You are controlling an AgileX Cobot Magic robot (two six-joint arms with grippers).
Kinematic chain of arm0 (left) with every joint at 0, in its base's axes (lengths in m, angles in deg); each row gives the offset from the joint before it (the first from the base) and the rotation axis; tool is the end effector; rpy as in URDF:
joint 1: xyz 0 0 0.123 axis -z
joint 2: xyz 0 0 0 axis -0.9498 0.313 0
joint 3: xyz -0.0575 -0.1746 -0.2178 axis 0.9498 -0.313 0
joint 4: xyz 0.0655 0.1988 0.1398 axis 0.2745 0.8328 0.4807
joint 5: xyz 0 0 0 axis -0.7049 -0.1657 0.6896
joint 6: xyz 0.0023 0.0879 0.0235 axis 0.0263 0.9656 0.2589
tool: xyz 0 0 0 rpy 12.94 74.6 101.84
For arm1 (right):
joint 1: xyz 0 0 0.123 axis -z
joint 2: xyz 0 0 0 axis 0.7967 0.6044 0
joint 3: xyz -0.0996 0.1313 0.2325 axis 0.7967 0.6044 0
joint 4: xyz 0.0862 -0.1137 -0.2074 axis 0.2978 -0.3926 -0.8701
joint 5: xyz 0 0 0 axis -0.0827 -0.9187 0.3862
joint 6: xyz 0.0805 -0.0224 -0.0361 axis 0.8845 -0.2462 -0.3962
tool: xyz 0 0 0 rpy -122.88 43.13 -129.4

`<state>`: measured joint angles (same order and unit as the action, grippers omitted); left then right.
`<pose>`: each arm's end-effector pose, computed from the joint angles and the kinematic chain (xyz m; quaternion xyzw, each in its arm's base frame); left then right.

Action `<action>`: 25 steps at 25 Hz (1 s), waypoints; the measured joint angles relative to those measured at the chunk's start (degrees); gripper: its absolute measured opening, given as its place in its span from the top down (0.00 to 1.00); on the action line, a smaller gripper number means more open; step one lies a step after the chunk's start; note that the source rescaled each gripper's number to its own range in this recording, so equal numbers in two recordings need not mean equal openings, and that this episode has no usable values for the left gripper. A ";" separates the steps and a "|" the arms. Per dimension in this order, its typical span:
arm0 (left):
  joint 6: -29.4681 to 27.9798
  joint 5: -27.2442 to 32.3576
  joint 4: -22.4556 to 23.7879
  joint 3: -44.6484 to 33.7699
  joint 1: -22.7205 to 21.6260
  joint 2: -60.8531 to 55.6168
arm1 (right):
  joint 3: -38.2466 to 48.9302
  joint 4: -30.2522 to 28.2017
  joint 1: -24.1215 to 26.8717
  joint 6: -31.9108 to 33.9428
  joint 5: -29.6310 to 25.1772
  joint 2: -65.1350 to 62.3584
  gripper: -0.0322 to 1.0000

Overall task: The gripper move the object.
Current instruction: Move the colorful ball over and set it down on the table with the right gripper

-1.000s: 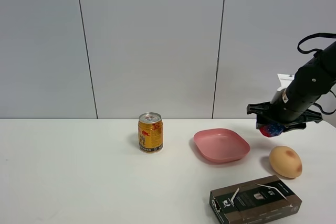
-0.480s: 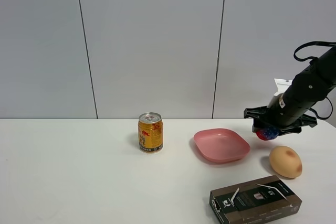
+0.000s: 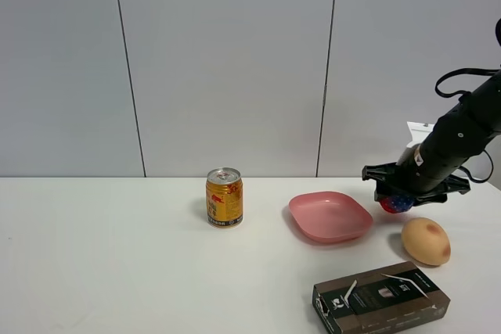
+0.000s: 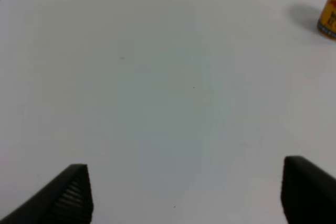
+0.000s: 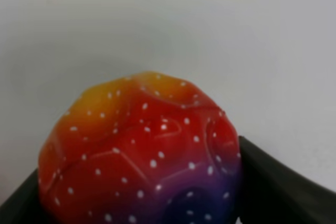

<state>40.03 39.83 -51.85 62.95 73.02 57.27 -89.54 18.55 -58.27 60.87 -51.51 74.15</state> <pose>-0.0064 0.0001 0.2796 -0.0054 0.8483 -0.0151 0.5292 0.4277 0.0353 0.1129 0.0555 0.9389 0.0204 0.3392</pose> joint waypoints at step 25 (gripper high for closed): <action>-0.04 0.00 0.00 0.00 0.00 0.00 | -0.11 -0.01 0.00 0.15 0.85 1.27 0.66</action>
<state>39.99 39.83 -51.85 62.95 73.02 57.27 -89.65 18.53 -58.27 61.01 -50.65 75.42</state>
